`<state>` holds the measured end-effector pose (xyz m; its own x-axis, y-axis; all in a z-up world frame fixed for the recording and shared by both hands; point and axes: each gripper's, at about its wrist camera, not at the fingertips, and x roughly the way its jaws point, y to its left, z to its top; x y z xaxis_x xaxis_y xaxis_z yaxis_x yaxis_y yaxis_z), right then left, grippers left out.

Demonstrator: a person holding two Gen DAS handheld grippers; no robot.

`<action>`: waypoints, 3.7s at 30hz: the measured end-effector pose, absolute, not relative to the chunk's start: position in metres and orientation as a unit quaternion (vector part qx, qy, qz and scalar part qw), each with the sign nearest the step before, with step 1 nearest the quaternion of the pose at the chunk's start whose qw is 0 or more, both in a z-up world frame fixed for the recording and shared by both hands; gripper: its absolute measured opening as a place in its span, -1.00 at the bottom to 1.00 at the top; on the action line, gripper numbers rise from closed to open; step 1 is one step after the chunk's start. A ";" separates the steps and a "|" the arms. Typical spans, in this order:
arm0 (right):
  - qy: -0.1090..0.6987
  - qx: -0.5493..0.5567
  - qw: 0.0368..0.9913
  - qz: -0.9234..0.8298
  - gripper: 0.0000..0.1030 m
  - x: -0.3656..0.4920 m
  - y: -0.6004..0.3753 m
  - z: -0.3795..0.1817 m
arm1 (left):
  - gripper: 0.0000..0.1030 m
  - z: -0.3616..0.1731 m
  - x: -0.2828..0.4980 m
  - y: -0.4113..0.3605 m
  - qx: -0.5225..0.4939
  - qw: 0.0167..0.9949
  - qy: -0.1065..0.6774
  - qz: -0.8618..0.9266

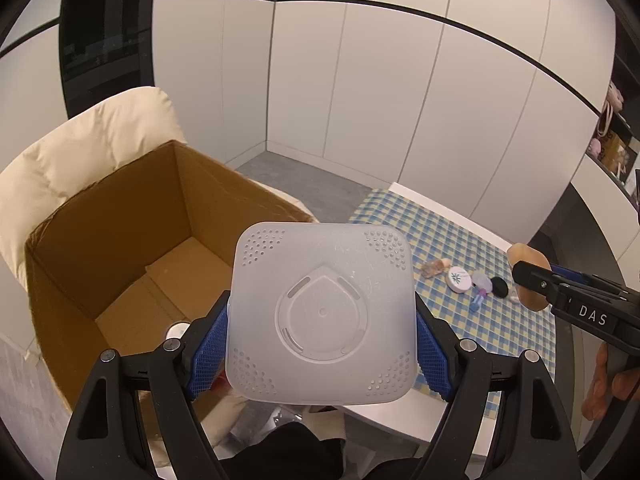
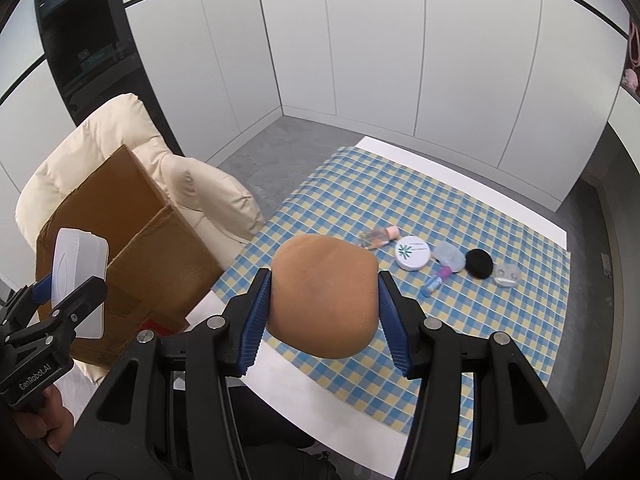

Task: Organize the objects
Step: 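Carry the clear container and tan sponge toward the cardboard box with both tools, then release the clear container into the box while the right gripper lowers and releases the sponge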

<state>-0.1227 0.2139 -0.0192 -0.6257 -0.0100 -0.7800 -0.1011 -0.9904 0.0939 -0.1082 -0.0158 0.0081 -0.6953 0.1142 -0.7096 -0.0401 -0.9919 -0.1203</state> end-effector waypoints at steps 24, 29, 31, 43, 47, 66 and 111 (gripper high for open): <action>0.038 -0.434 -0.038 0.899 0.05 -0.153 0.132 -0.020 | 0.58 0.008 -0.084 -0.094 -0.382 -0.026 -0.065 0.921; 0.027 -0.435 -0.053 0.899 0.05 -0.157 0.111 -0.020 | 0.58 0.004 -0.082 -0.112 -0.387 -0.041 -0.063 0.919; 0.024 -0.435 -0.058 0.898 0.05 -0.159 0.103 -0.020 | 0.58 0.001 -0.080 -0.114 -0.389 -0.048 -0.061 0.918; -0.006 -0.435 -0.093 0.896 0.05 -0.163 0.056 -0.021 | 0.59 -0.009 -0.080 -0.151 -0.396 -0.077 -0.059 0.913; -0.014 -0.435 -0.103 0.895 0.05 -0.165 0.044 -0.021 | 0.60 -0.013 -0.081 -0.164 -0.402 -0.089 -0.058 0.910; -0.036 -0.435 -0.147 0.888 0.05 -0.172 -0.015 -0.020 | 0.99 -0.002 -0.054 -0.199 -0.369 -0.120 -0.062 0.920; -0.065 -0.432 -0.212 0.874 0.82 -0.177 -0.117 -0.025 | 0.99 -0.010 -0.009 -0.277 -0.376 -0.186 -0.115 0.900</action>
<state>-0.1771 -0.1168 -0.0248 -0.5373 -0.3142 -0.7827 0.4270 -0.9016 0.0688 -0.0086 -0.2772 -0.0097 -0.6480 -0.2477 -0.7203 0.4205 -0.9048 -0.0671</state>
